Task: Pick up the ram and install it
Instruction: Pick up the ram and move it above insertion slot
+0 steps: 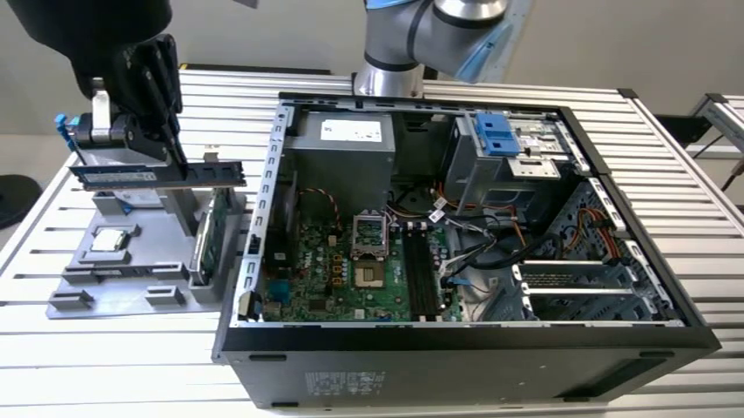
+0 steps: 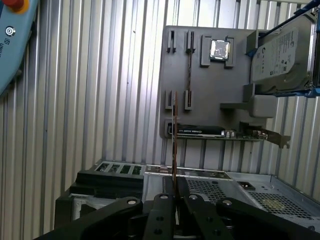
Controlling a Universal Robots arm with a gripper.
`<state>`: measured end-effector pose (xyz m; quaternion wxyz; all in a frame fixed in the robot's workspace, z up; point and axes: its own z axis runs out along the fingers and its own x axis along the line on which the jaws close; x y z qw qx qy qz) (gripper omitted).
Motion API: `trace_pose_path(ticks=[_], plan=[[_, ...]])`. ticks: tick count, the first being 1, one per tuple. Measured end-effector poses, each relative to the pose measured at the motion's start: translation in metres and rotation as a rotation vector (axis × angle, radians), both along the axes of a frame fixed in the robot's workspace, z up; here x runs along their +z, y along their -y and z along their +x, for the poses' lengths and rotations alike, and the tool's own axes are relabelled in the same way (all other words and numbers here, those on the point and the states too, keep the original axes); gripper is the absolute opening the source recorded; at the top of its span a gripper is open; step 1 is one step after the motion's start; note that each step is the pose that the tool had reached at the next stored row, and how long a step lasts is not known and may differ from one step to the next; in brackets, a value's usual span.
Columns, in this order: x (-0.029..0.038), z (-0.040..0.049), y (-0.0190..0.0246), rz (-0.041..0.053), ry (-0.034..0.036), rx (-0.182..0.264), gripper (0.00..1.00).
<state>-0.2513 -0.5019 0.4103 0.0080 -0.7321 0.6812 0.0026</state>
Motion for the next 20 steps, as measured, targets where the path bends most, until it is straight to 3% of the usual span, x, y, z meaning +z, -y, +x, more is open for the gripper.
trace_pose_path(ticks=[20], plan=[[0.0, 0.0174, 0.0, 0.0, 0.0, 0.0, 0.0]])
